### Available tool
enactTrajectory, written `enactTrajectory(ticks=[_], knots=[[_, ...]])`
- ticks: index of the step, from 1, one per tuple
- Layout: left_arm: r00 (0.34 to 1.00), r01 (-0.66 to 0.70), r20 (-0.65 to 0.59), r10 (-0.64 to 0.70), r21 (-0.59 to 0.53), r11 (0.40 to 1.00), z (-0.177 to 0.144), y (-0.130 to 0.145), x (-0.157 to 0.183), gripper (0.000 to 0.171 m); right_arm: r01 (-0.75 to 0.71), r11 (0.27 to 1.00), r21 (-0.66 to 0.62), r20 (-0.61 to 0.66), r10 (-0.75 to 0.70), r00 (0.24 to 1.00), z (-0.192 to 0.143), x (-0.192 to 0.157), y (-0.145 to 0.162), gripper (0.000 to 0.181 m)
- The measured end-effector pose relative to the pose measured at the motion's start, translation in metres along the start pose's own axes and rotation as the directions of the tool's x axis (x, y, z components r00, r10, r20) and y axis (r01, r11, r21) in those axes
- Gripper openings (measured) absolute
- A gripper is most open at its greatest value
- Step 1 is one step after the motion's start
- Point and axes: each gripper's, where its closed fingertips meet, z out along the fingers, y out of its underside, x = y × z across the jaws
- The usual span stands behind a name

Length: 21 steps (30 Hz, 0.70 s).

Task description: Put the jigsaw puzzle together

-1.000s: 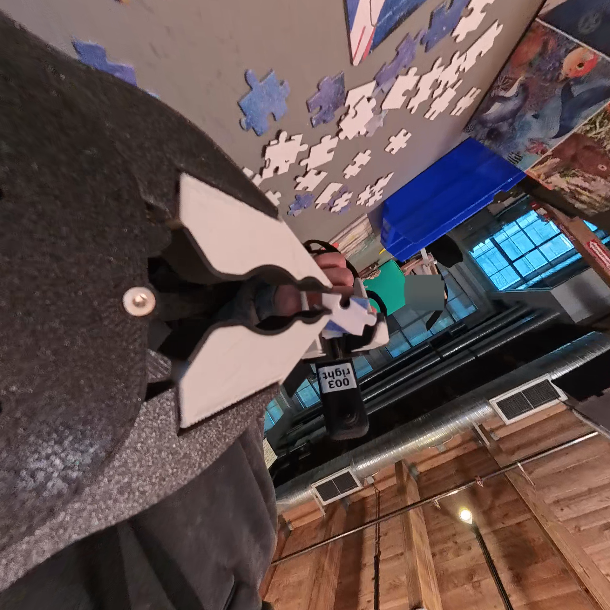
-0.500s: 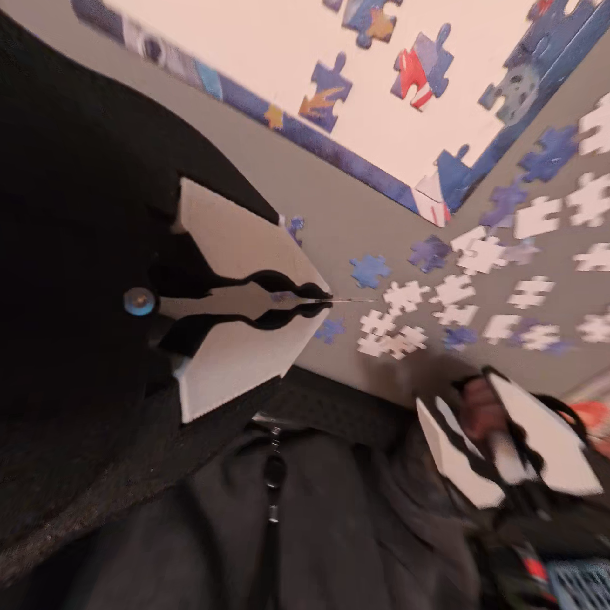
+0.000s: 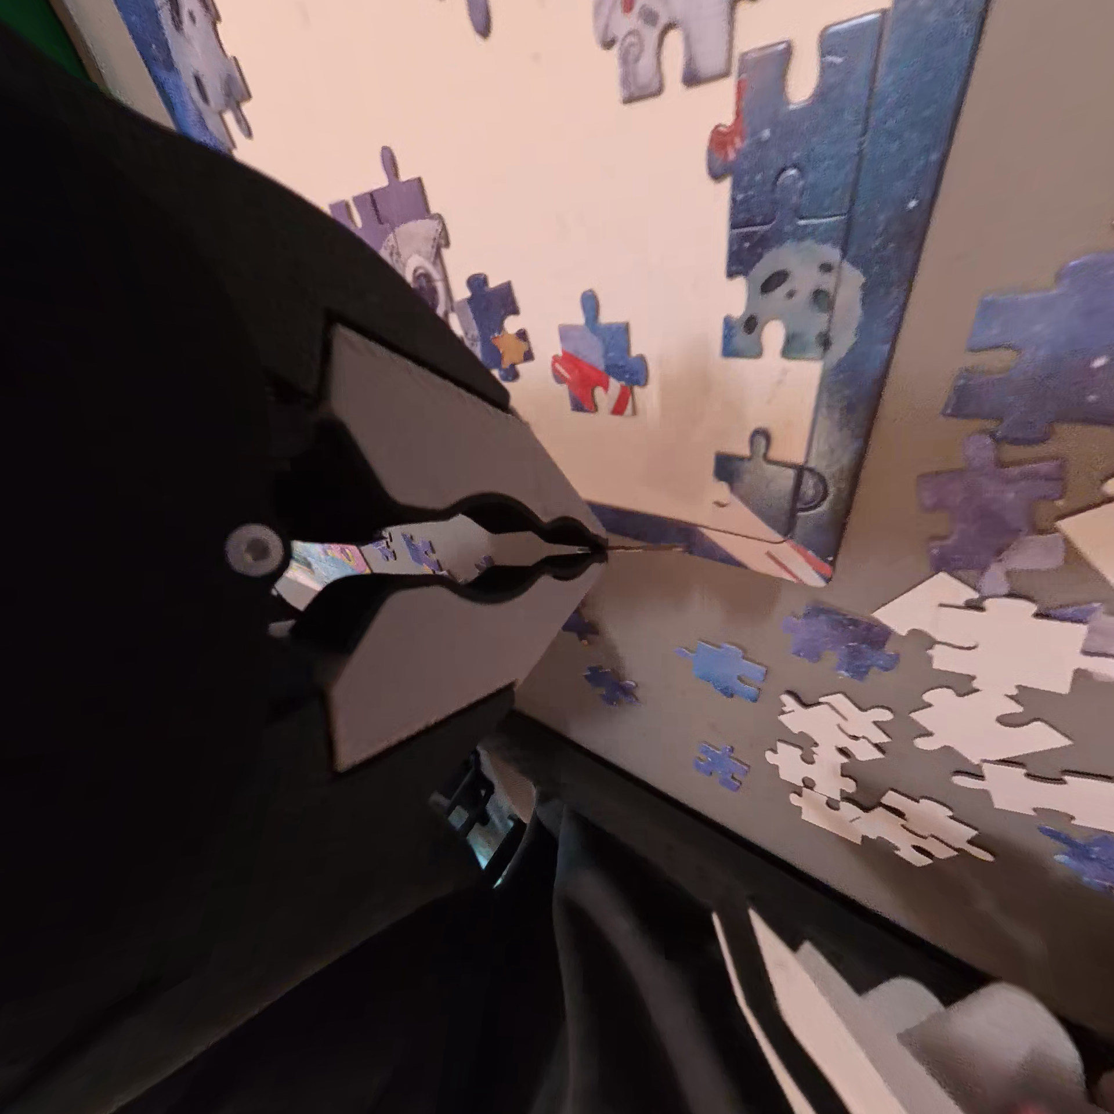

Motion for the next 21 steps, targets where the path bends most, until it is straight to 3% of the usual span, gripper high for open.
enactTrajectory(ticks=[10, 21], knots=[[0.988, 0.068, -0.138, -0.063, 0.034, 0.997, 0.008, -0.008, -0.007, 0.001, -0.081, 0.997, -0.001, -0.039, 0.081, 0.996, -0.007, 0.019, 0.003, 0.027], [0.983, 0.107, -0.155, -0.098, 0.053, 0.993, 0.009, -0.010, -0.017, 0.001, -0.072, 0.996, -0.043, -0.050, 0.070, 0.996, -0.003, 0.020, 0.012, 0.028]])
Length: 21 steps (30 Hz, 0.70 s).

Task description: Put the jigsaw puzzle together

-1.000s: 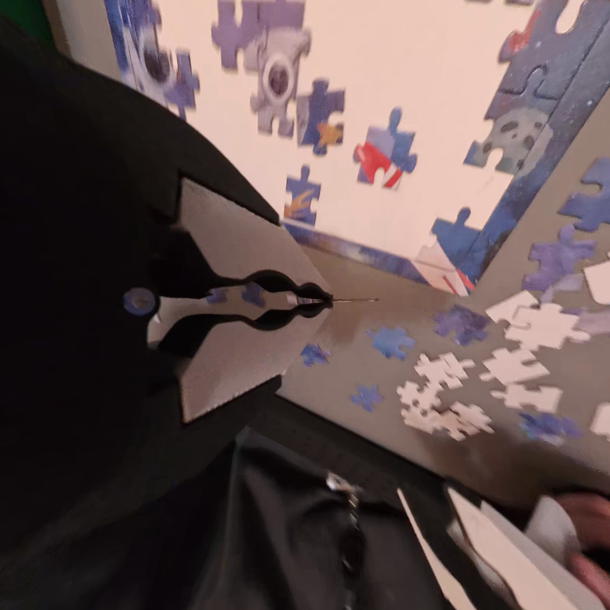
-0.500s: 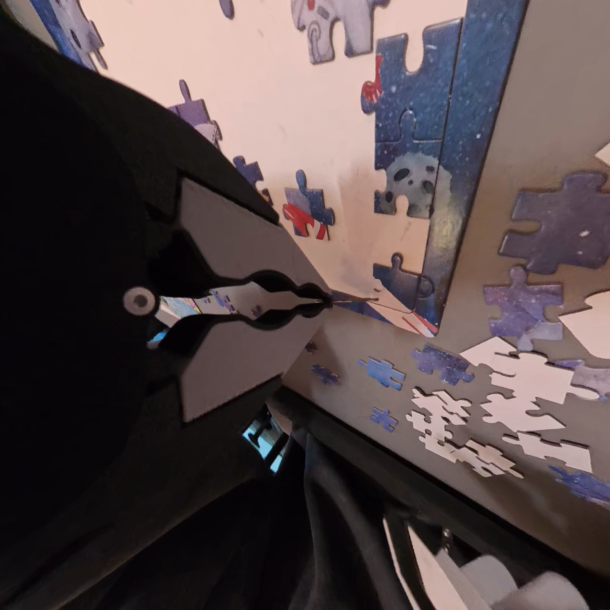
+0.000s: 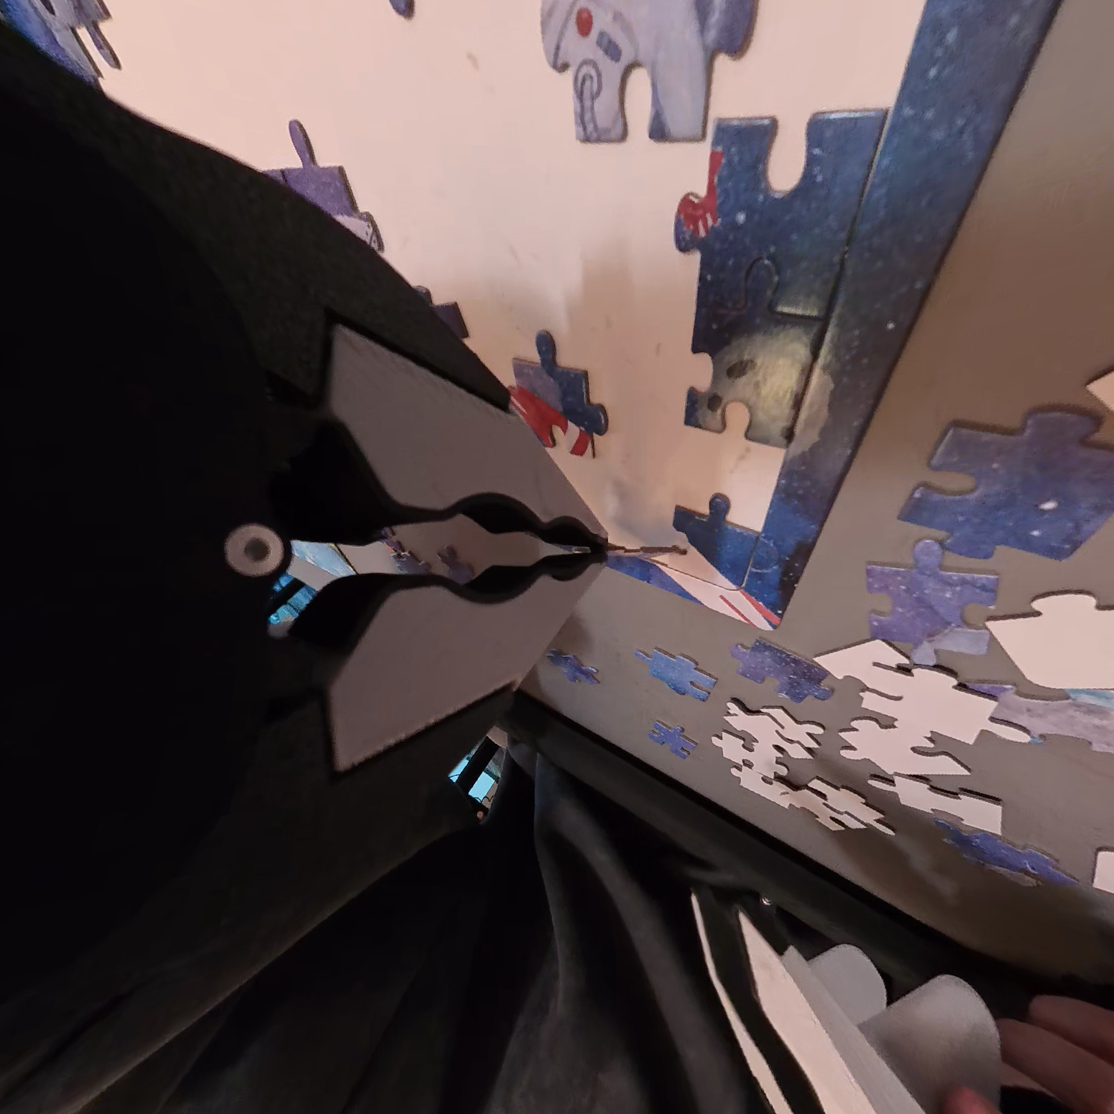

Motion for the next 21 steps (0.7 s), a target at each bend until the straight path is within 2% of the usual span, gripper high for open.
enactTrajectory(ticks=[21], knots=[[0.993, 0.079, 0.083, -0.084, 0.055, 0.995, 0.005, 0.006, -0.012, 0.007, 0.021, 0.998, -0.056, -0.023, -0.022, 1.000, 0.005, 0.002, 0.010, 0.029]])
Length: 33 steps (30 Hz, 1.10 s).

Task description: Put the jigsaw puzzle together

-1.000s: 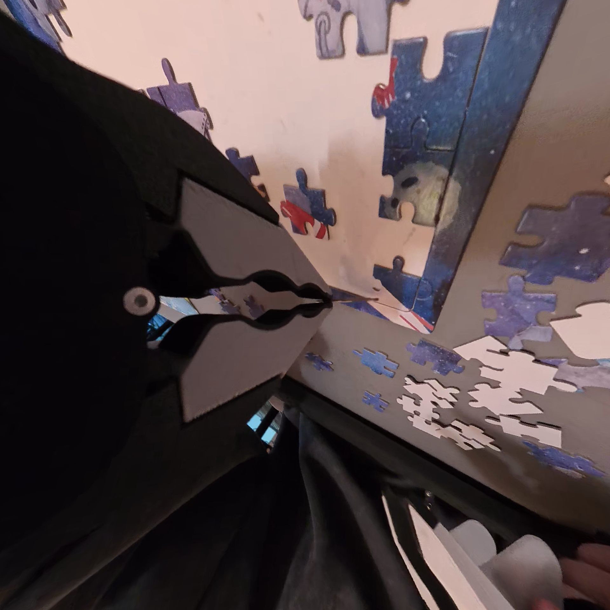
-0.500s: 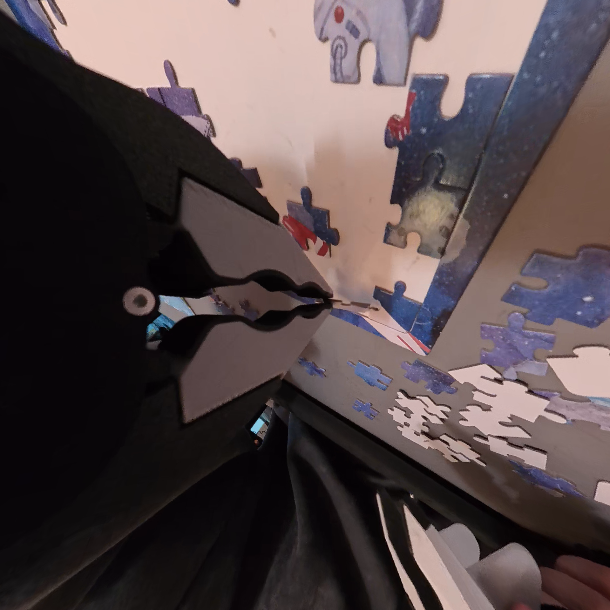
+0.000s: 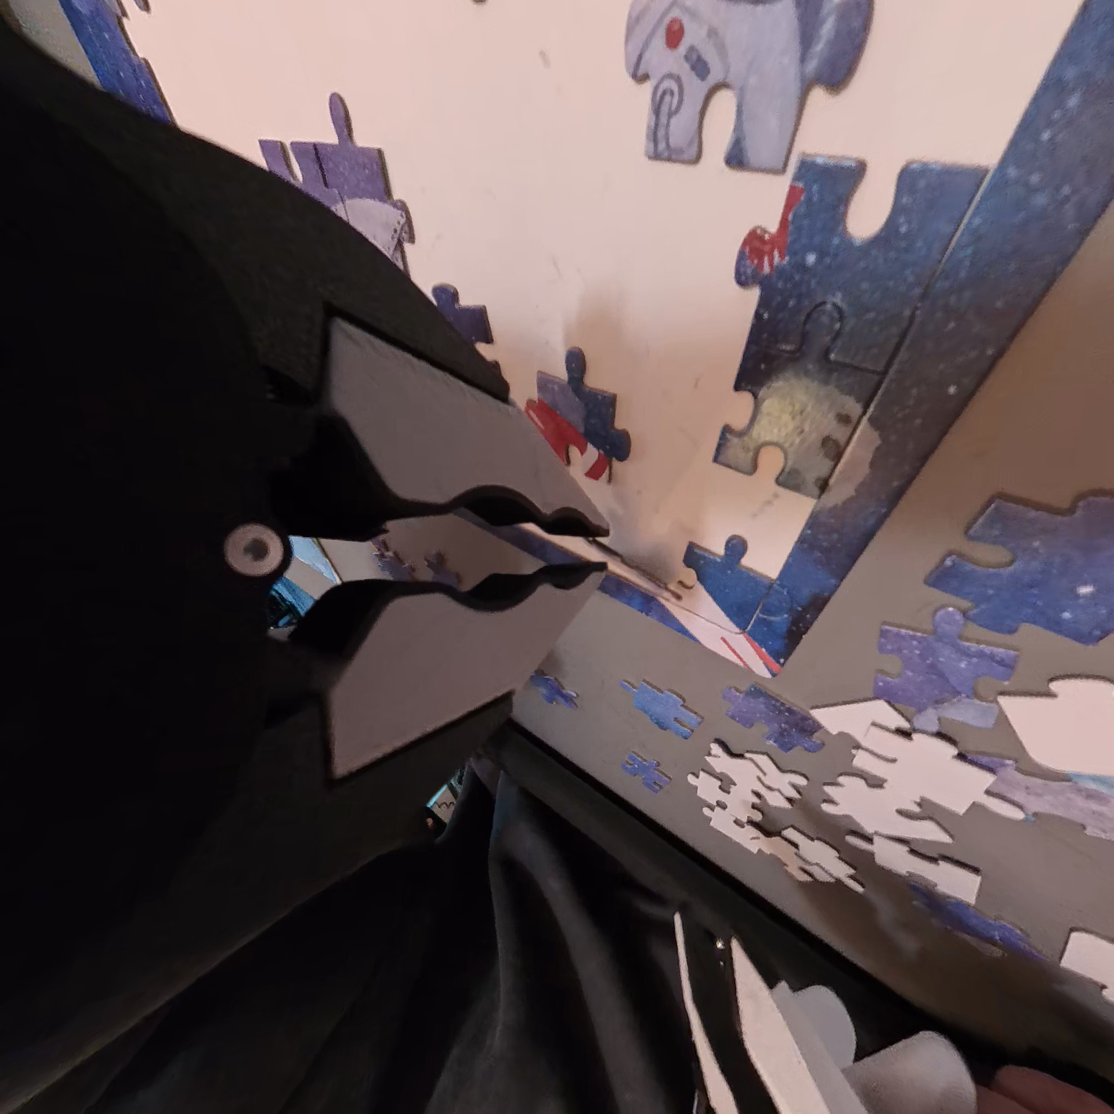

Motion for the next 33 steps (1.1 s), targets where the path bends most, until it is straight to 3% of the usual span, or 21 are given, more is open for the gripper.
enactTrajectory(ticks=[2, 10, 13, 16, 23, 29, 33], knots=[[1.000, 0.025, 0.015, -0.025, -0.005, 1.000, 0.001, 0.001, -0.003, 0.015, 0.001, 1.000, -0.002, -0.007, -0.001, 1.000, 0.000, 0.001, 0.000, 0.031], [0.995, -0.001, 0.097, -0.002, 0.032, 0.999, -0.004, 0.004, -0.005, 0.016, -0.006, 1.000, -0.002, -0.016, 0.006, 1.000, 0.000, 0.003, 0.000, 0.032], [0.987, -0.037, 0.158, 0.020, 0.107, 0.994, -0.012, -0.006, -0.006, 0.013, -0.001, 1.000, -0.007, -0.017, 0.001, 1.000, 0.000, 0.002, 0.000, 0.032], [0.964, -0.113, 0.256, 0.069, 0.160, 0.981, -0.012, -0.010, -0.005, 0.000, -0.003, 1.000, -0.009, -0.019, 0.003, 1.000, 0.000, 0.003, 0.001, 0.032], [0.932, -0.162, 0.359, 0.048, 0.293, 0.942, 0.002, -0.002, -0.007, 0.002, -0.009, 1.000, -0.014, -0.022, 0.009, 1.000, 0.001, 0.005, 0.001, 0.032], [0.897, -0.169, 0.431, -0.099, 0.541, 0.824, -0.009, 0.003, -0.011, 0.005, -0.009, 0.999, -0.032, -0.034, 0.008, 0.999, 0.002, 0.007, 0.005, 0.032], [0.920, -0.140, 0.365, -0.141, 0.643, 0.753, 0.005, 0.007, -0.010, 0.010, -0.001, 0.999, -0.045, -0.029, 0.000, 1.000, 0.005, 0.005, 0.006, 0.032]])
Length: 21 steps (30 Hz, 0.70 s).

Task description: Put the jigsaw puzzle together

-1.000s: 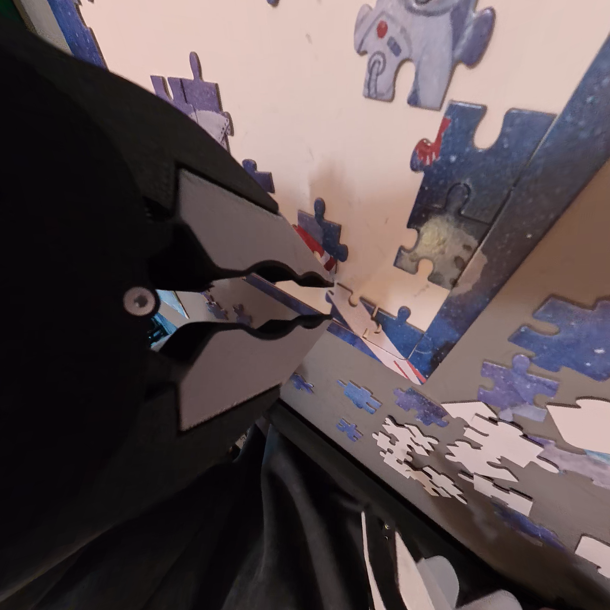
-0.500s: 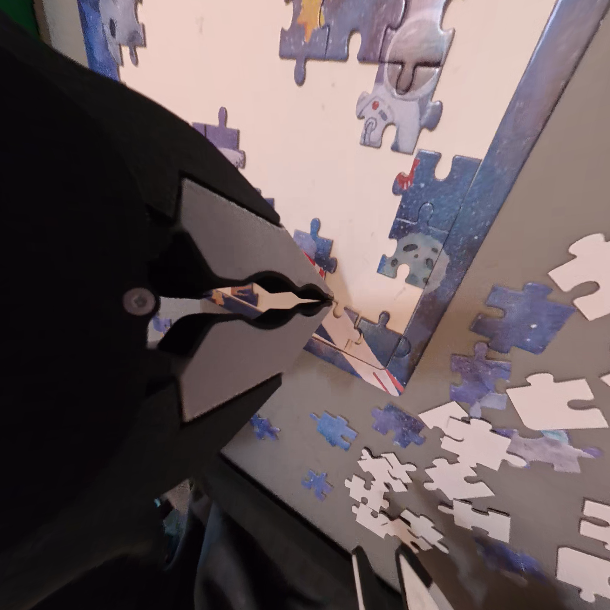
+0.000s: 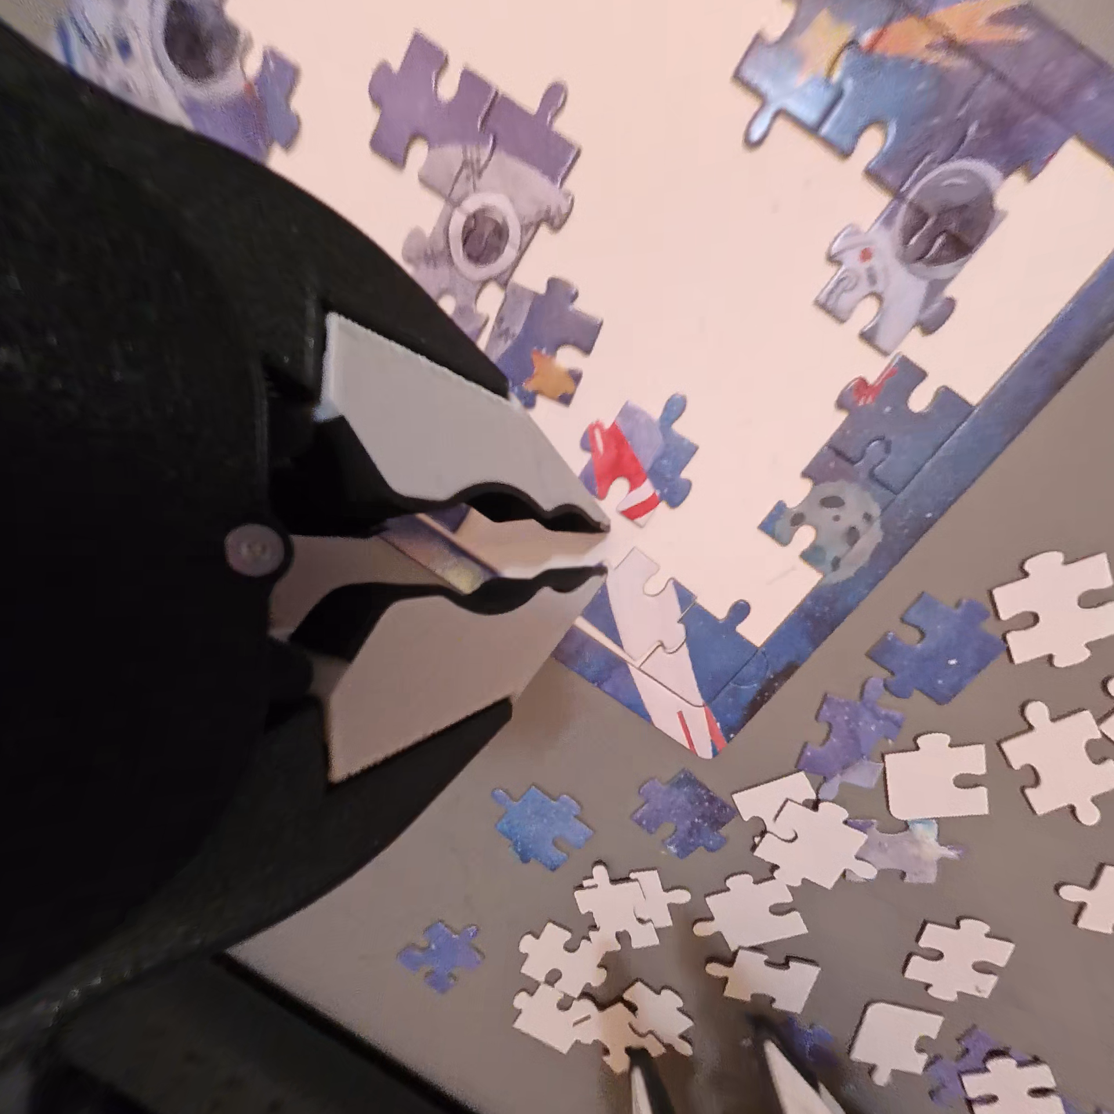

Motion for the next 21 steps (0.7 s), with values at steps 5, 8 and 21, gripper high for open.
enactTrajectory(ticks=[5, 8, 21], knots=[[0.997, 0.052, -0.067, -0.046, 0.088, 0.995, -0.001, 0.000, 0.009, 0.018, 0.025, 0.999, -0.034, -0.002, -0.025, 1.000, 0.006, -0.002, 0.006, 0.032], [0.997, 0.029, -0.069, -0.022, 0.095, 0.995, -0.001, 0.000, 0.014, 0.018, 0.025, 0.999, -0.041, -0.006, -0.026, 1.000, 0.007, -0.001, 0.007, 0.032], [0.988, -0.049, 0.150, 0.024, 0.166, 0.985, -0.017, 0.022, 0.018, 0.010, 0.121, 0.976, -0.179, -0.041, -0.130, 0.991, 0.039, 0.029, -0.019, 0.000]])
